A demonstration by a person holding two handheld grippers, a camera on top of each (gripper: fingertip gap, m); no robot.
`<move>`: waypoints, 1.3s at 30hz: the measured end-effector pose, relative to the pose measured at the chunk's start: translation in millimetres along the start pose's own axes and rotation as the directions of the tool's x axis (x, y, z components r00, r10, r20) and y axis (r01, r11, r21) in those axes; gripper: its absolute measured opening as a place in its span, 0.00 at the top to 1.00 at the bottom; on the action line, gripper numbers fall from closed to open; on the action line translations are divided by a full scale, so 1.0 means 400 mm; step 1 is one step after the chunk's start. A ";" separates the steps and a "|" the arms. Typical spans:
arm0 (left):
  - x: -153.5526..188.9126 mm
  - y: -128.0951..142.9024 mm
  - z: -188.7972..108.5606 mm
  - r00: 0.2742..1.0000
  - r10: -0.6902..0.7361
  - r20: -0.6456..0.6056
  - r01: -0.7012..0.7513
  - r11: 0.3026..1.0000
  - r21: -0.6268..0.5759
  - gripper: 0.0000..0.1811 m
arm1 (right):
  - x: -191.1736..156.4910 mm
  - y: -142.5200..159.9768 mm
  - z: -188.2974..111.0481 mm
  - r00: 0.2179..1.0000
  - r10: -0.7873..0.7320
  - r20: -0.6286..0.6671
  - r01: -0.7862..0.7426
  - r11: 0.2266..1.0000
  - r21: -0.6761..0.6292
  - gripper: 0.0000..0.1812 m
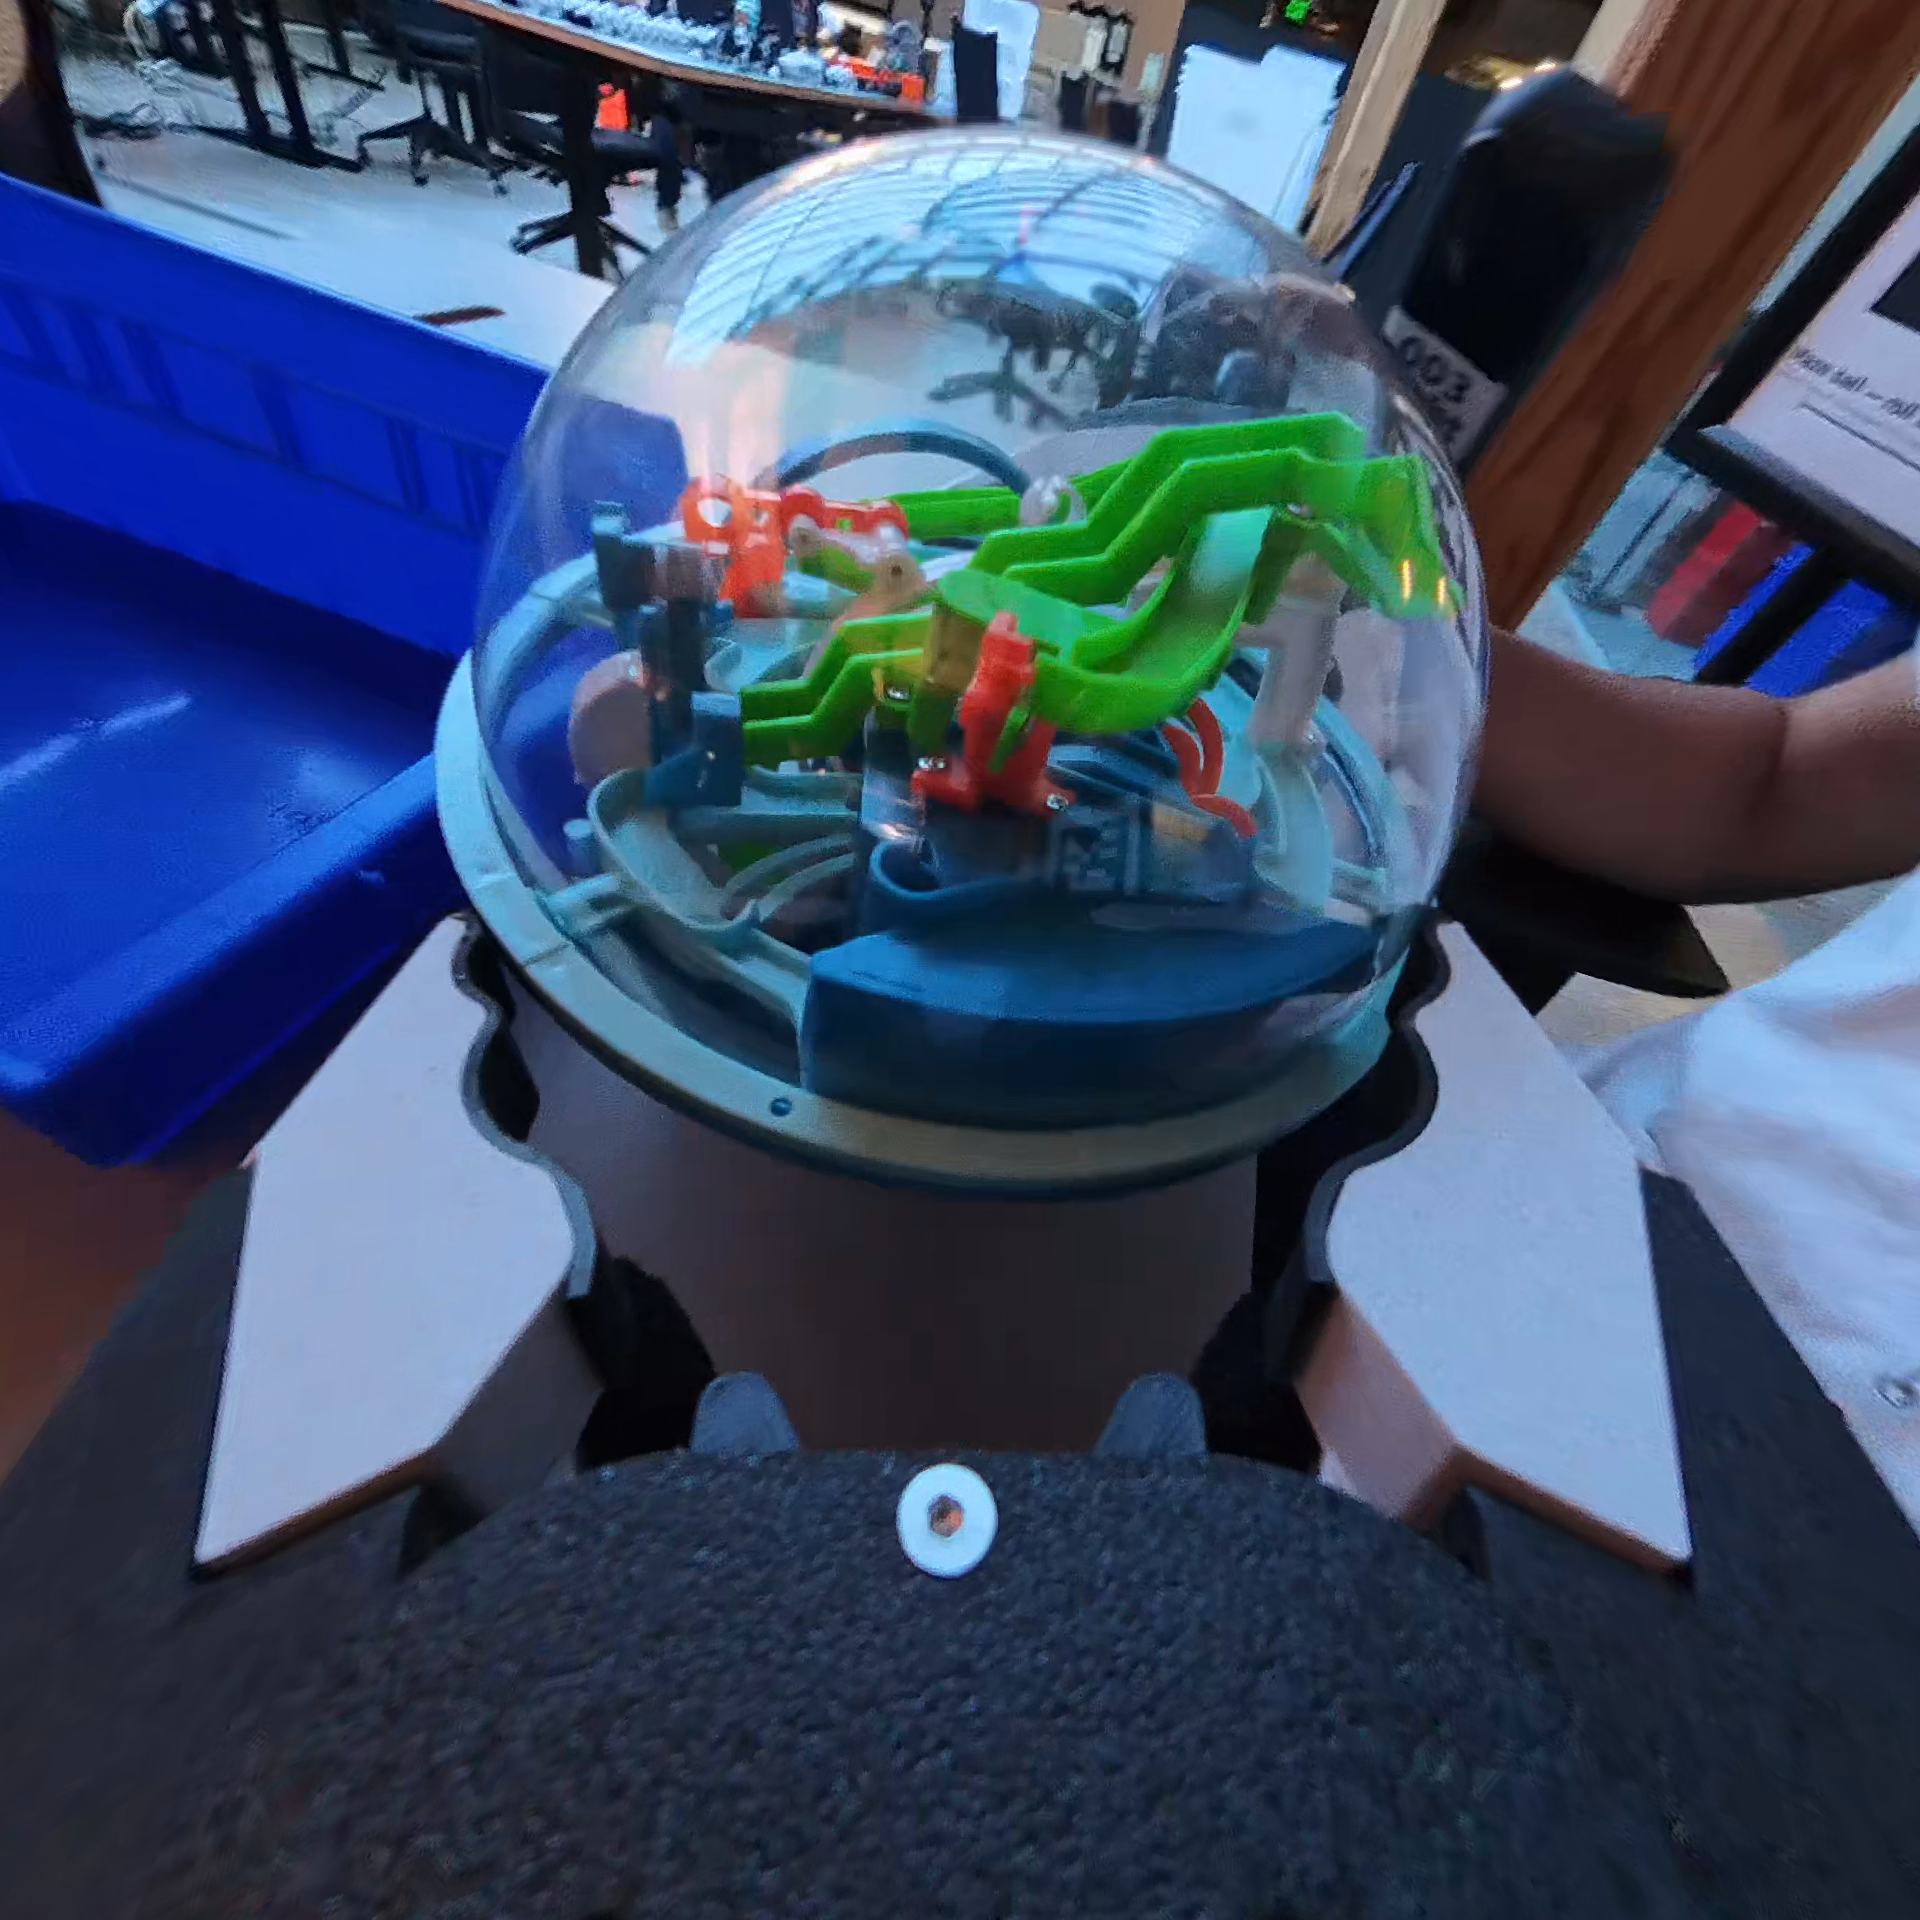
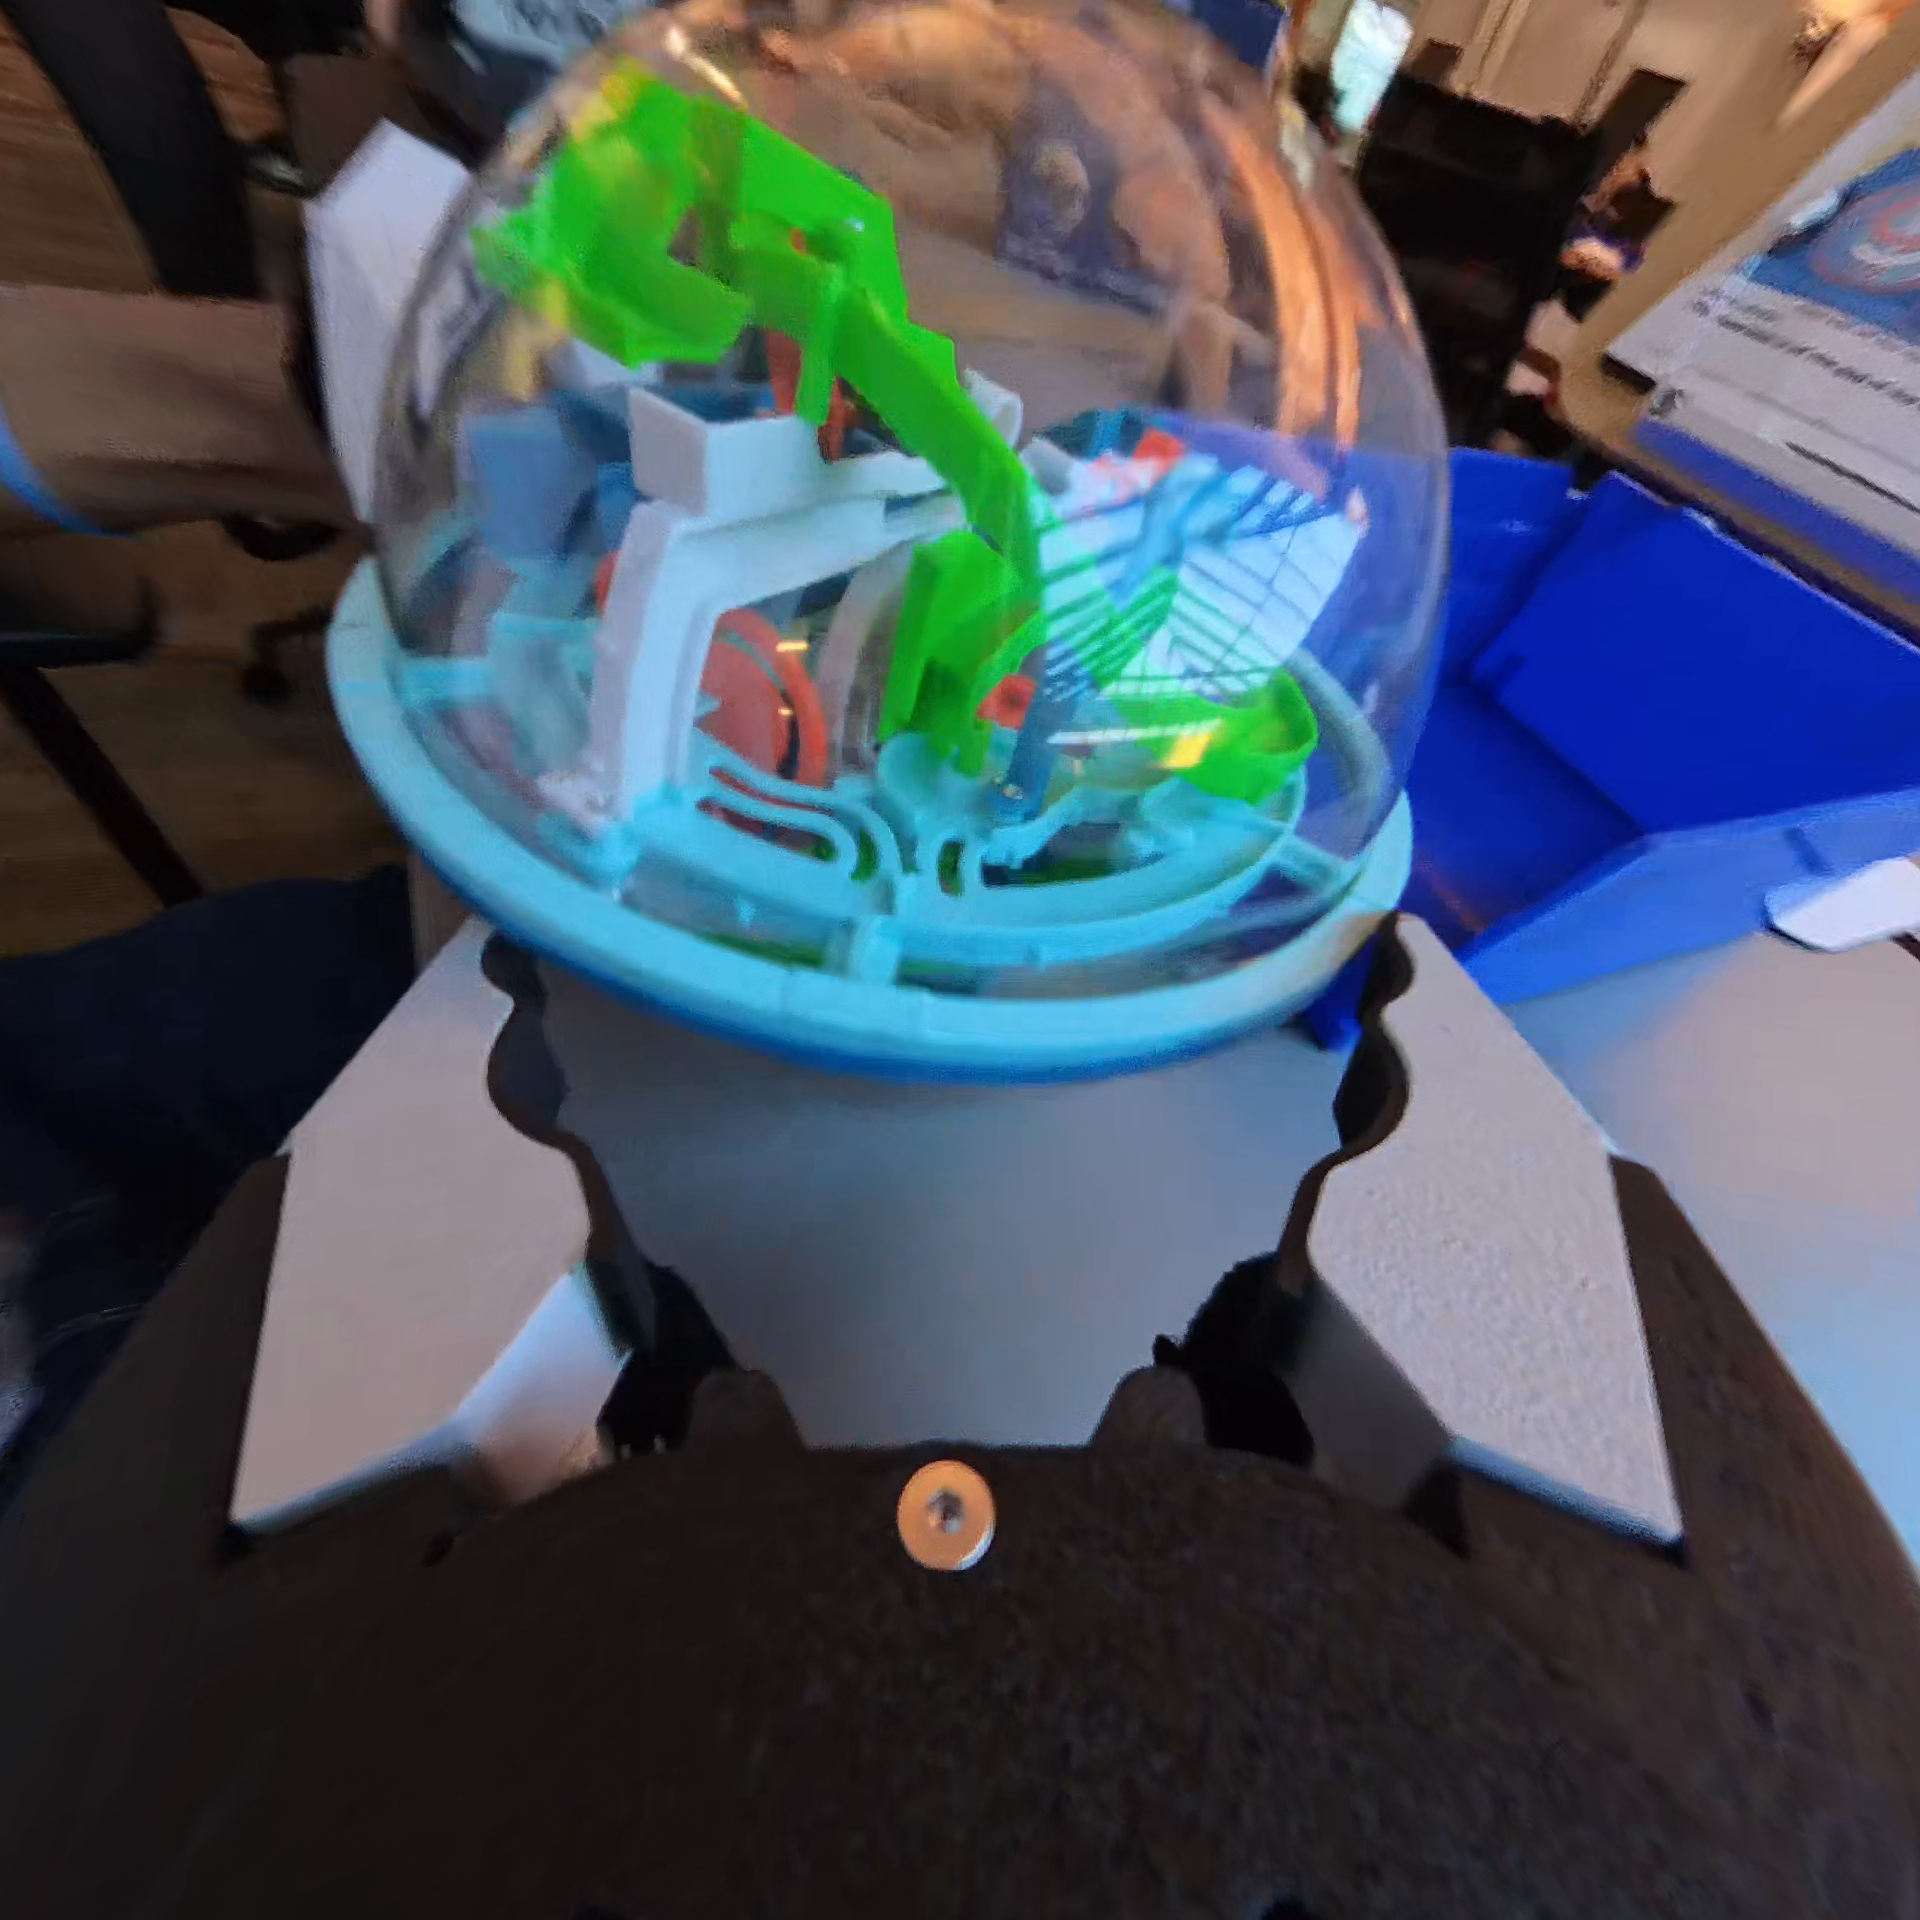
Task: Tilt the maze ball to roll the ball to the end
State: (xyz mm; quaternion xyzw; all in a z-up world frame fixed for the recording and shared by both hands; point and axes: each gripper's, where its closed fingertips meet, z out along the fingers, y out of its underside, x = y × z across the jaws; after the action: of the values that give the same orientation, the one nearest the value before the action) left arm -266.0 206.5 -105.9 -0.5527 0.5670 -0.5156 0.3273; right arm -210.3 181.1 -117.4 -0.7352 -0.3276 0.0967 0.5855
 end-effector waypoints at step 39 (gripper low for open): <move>0.280 0.035 0.081 0.774 -0.440 -0.456 0.399 0.897 -0.189 0.12 | -0.075 -0.180 -0.203 0.986 -0.028 0.164 0.108 0.858 -0.502 0.15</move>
State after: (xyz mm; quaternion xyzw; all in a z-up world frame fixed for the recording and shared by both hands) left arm -259.2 89.4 -105.0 -0.5299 0.5138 -0.6742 0.0277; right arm -217.1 105.5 -34.1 -0.8422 -0.4105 0.0414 0.3470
